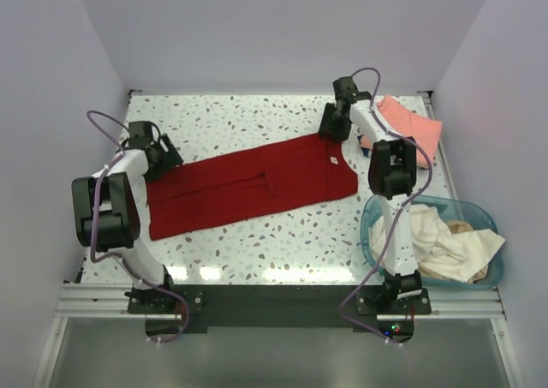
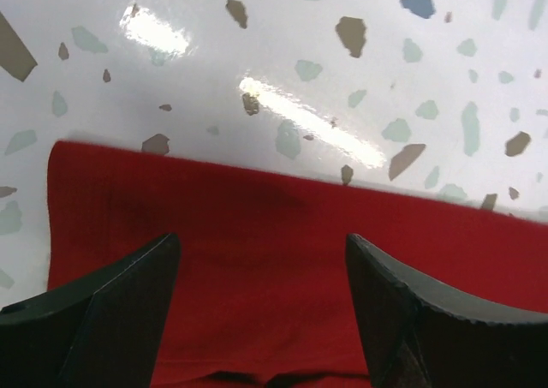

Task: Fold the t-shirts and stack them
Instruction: Fold the tshirt

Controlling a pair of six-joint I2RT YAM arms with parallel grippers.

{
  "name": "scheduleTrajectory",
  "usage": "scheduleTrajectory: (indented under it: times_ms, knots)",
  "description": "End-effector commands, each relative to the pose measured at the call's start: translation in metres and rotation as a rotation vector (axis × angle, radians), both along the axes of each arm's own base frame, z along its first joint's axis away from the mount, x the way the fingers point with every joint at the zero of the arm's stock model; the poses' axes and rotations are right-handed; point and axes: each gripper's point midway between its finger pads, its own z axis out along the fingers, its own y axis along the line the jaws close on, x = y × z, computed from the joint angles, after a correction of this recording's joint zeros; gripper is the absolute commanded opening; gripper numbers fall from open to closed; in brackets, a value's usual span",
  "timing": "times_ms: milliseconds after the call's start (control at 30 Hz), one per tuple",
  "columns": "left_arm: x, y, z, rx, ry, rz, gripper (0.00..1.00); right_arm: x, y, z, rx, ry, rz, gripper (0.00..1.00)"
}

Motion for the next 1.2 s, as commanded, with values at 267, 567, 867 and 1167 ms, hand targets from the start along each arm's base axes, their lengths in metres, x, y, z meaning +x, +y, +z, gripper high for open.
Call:
scheduleTrajectory:
  times_ms: [267, 567, 867, 1167]
  knots:
    - [0.016, -0.045, 0.050, -0.061, -0.195, -0.243, 0.82, 0.118, 0.037, 0.083, 0.228, -0.481, -0.108, 0.57]
    - [-0.014, -0.061, 0.019, -0.132, -0.059, -0.290, 0.82, 0.050, 0.049, 0.136, 0.211, -0.519, -0.031, 0.56]
    - [-0.048, -0.068, -0.007, -0.180, 0.031, -0.264, 0.82, -0.050, 0.083, 0.077, 0.170, -0.261, 0.024, 0.53]
    - [-0.086, -0.073, -0.015, -0.196, 0.073, -0.217, 0.82, -0.089, 0.084, 0.009, 0.128, -0.051, -0.027, 0.55]
